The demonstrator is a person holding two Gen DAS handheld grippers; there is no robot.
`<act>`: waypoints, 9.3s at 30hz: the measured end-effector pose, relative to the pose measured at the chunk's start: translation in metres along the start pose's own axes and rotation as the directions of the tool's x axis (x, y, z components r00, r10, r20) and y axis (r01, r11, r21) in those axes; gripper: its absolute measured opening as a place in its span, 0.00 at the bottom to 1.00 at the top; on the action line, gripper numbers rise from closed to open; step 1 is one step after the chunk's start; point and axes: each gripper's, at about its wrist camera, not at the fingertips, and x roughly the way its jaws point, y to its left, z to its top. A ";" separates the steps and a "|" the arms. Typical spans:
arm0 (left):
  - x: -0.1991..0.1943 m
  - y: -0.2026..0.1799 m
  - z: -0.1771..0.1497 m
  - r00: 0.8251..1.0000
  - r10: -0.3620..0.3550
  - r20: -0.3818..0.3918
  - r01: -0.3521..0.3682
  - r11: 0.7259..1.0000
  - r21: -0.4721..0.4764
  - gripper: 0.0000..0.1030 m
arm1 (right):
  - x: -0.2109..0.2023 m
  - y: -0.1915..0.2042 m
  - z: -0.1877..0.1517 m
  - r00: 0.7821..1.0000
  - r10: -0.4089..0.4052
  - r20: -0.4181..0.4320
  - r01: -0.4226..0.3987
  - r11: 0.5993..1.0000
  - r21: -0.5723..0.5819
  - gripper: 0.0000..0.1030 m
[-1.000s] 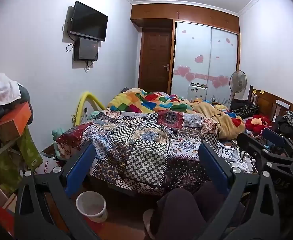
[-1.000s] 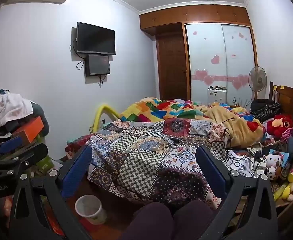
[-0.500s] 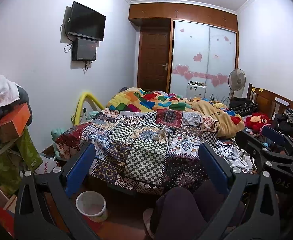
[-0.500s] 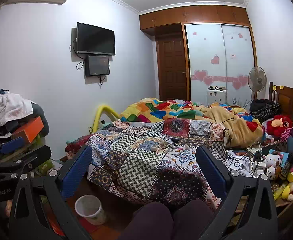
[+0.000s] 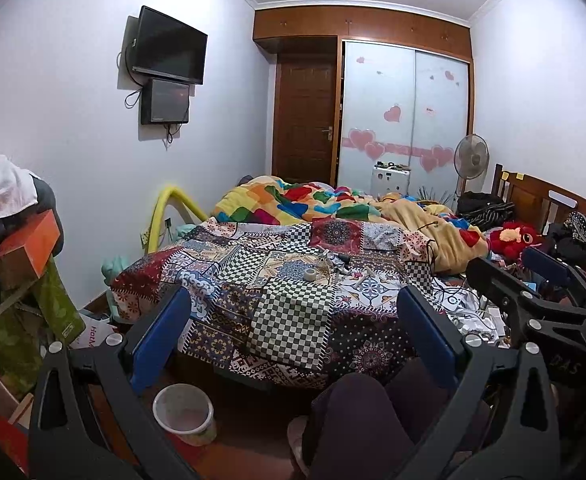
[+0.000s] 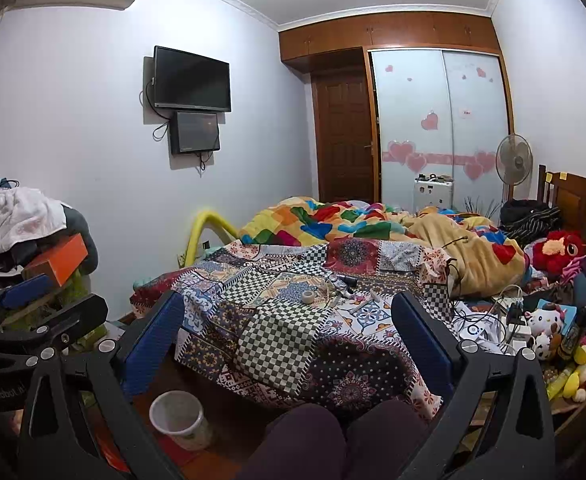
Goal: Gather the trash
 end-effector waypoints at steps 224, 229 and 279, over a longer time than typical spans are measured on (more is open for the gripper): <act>0.341 0.341 -0.201 0.554 0.014 -0.833 -0.513 0.793 -0.329 0.41 | 0.421 0.287 -0.158 0.433 0.225 -0.873 -0.556 0.829 -0.062 0.43; 0.336 0.334 -0.195 0.560 0.029 -0.828 -0.513 0.797 -0.319 0.42 | 0.418 0.273 -0.147 0.447 0.237 -0.862 -0.549 0.834 -0.055 0.43; 0.296 0.033 0.072 0.922 0.096 -0.374 -0.158 0.977 -0.140 0.42 | 0.264 -0.019 0.077 0.886 0.258 -0.386 -0.326 0.938 -0.120 0.43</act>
